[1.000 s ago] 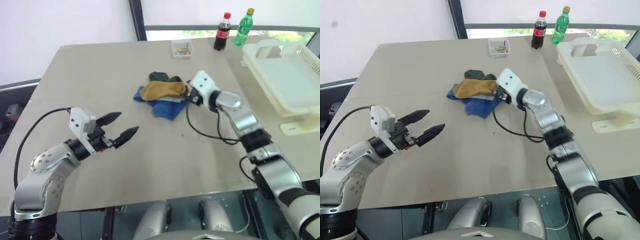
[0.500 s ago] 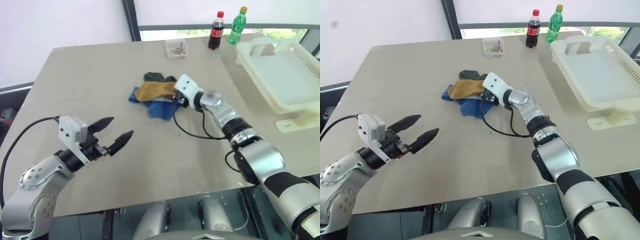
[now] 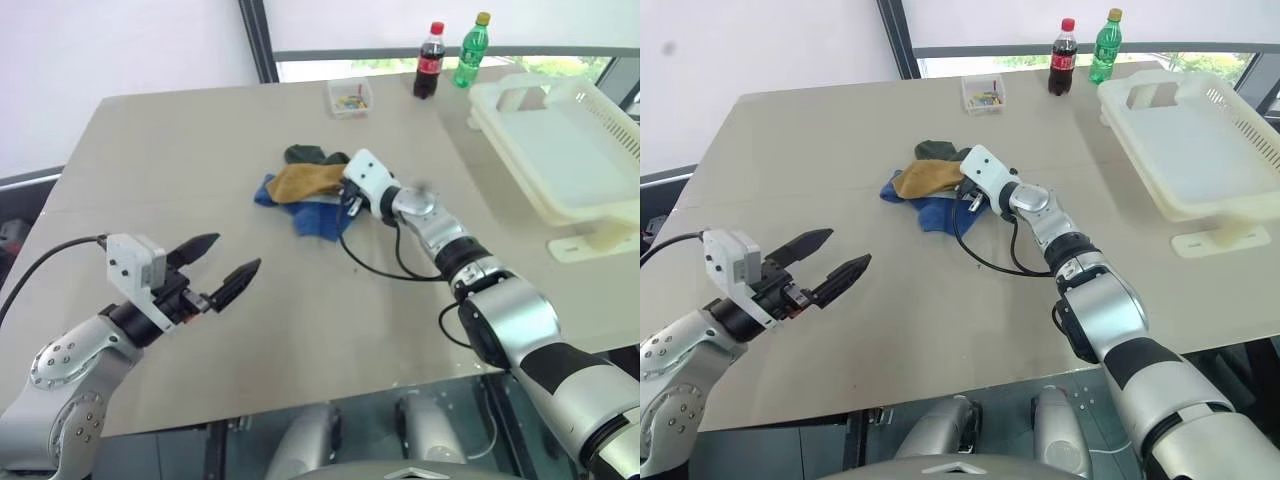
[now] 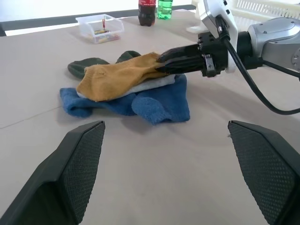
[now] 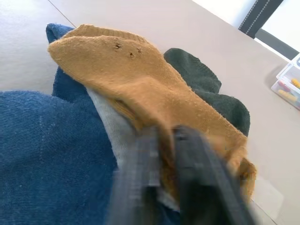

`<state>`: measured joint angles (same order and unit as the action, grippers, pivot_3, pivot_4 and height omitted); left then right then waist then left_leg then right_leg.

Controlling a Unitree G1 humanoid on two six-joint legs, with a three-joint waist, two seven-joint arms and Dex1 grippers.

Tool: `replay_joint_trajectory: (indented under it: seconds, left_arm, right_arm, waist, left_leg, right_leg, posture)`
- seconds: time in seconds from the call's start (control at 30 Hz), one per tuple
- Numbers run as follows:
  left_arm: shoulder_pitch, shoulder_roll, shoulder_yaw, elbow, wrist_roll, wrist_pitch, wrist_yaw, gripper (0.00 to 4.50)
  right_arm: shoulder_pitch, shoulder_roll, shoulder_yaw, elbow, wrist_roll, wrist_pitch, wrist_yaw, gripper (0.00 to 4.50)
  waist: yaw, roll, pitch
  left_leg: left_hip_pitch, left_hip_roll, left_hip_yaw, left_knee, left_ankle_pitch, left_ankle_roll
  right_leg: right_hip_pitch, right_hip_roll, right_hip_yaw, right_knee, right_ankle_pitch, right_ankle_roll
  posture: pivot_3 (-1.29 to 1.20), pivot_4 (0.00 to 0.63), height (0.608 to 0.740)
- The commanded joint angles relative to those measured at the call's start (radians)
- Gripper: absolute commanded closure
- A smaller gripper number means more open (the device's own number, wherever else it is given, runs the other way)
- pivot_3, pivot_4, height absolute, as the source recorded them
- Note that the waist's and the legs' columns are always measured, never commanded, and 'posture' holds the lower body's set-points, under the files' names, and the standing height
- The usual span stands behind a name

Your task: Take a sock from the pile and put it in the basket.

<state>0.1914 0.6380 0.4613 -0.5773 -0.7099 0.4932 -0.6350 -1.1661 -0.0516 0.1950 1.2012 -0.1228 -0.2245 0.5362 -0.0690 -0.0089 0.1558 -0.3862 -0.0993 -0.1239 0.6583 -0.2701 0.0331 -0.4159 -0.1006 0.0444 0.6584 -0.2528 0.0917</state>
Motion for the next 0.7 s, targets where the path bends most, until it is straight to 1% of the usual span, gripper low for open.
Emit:
replay_joint_trajectory:
  seconds: [0.03, 0.23, 0.33, 0.43, 0.53, 0.7]
  left_arm:
    - [-0.010, 0.008, 0.014, -0.024, -0.006, -0.015, -0.001, 0.00]
    - [-0.008, 0.003, 0.017, -0.016, -0.005, -0.020, -0.006, 0.00]
    - [-0.004, -0.003, 0.015, -0.012, -0.002, -0.025, -0.006, 0.00]
    - [-0.011, -0.006, 0.007, -0.002, 0.001, -0.028, -0.004, 0.00]
    - [-0.023, -0.009, -0.001, 0.013, 0.004, -0.030, -0.004, 0.00]
    - [-0.032, -0.011, -0.011, 0.040, 0.007, -0.042, -0.017, 0.00]
  right_arm:
    - [-0.042, 0.002, -0.019, -0.005, -0.004, -0.022, -0.008, 4.45]
    - [-0.032, -0.004, -0.024, -0.016, -0.008, -0.026, 0.010, 4.45]
    - [-0.018, -0.001, -0.035, -0.054, 0.017, -0.023, 0.073, 4.45]
    - [0.018, 0.001, -0.032, -0.132, 0.045, -0.008, 0.176, 4.45]
    - [0.082, -0.003, -0.012, -0.264, 0.069, 0.034, 0.270, 4.45]
    - [0.253, -0.048, 0.041, -0.625, 0.111, 0.209, 0.414, 4.45]
  waist:
    - [0.000, 0.000, 0.000]
    - [0.000, 0.000, 0.000]
    - [-0.001, 0.000, 0.000]
    - [-0.001, 0.000, 0.000]
    - [0.000, 0.000, 0.000]
    - [0.005, 0.000, 0.000]
  left_leg:
    - [0.000, 0.000, 0.000, 0.000, 0.000, 0.000]
    - [0.000, 0.000, 0.000, 0.000, 0.000, 0.000]
    - [0.000, 0.000, 0.000, 0.000, 0.000, 0.000]
    - [0.000, 0.000, 0.000, 0.000, 0.000, 0.000]
    - [0.000, 0.000, 0.000, 0.000, 0.000, 0.000]
    - [0.000, 0.000, 0.000, 0.000, 0.000, 0.000]
  right_leg:
    - [0.000, 0.000, 0.000, 0.000, 0.000, 0.000]
    - [0.000, 0.000, 0.000, 0.000, 0.000, 0.000]
    - [0.000, 0.000, 0.000, 0.000, 0.000, 0.000]
    - [0.000, 0.000, 0.000, 0.000, 0.000, 0.000]
    - [0.000, 0.000, 0.000, 0.000, 0.000, 0.000]
    - [0.000, 0.000, 0.000, 0.000, 0.000, 0.000]
  posture:
    - [0.00, 0.150, 0.740]
    - [0.00, 0.150, 0.740]
    - [0.00, 0.150, 0.740]
    - [0.00, 0.150, 0.740]
    - [0.00, 0.150, 0.740]
    - [0.00, 0.150, 0.740]
